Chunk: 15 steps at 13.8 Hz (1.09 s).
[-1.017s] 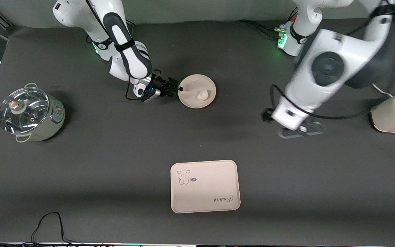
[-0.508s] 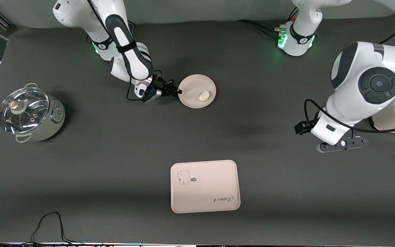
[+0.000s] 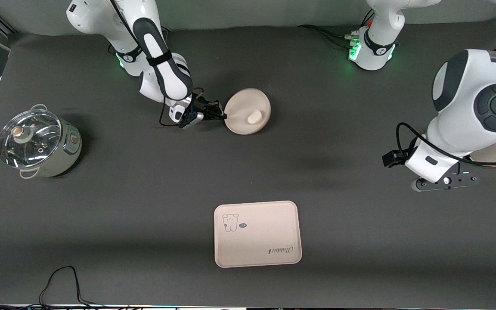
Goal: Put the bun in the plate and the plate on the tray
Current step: 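Grasp the plate rim with the right gripper while the left gripper withdraws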
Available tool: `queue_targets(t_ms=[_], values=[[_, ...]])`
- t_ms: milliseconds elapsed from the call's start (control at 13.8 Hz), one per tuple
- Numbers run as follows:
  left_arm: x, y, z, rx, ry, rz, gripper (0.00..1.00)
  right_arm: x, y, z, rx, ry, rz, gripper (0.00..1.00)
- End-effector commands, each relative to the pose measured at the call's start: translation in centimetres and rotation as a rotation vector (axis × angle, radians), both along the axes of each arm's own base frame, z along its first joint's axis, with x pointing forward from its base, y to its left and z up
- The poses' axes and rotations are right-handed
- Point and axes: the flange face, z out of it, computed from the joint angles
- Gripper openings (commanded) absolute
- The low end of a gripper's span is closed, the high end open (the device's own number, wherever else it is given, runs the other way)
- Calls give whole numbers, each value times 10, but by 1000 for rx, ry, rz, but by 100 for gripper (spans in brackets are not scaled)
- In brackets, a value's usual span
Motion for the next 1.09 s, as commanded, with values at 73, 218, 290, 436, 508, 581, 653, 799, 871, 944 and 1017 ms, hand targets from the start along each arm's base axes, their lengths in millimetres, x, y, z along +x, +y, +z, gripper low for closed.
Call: queue_targets(t_ms=[73,218,290,436,508,581,653,799,871,944,1017], values=[[5,53,14,-13,9,-69,100,0,7,5,8,-32,1,0],[-7,79,26,-24,48,-28,100,0,7,5,8,-32,1,0],[-9,89,30,-22,55,-14,100,1,7,7,11,-34,1,0],[-15,109,37,-23,67,17,100,2,7,9,-1,-45,-2,0],[-17,113,39,-24,69,19,100,5,10,16,-36,-69,-9,0],[-18,113,39,-27,76,20,100,4,16,21,-74,-91,-9,0],[-19,112,38,-36,83,22,100,5,21,26,-101,-114,-6,0],[-19,110,38,-45,87,22,100,8,28,30,-100,-128,-1,0],[-19,110,40,-47,84,20,100,10,30,32,-96,-134,0,0],[-18,107,41,-65,78,20,100,12,33,34,-91,-139,1,0],[-17,104,41,-91,74,23,100,16,38,37,-83,-146,3,0]])
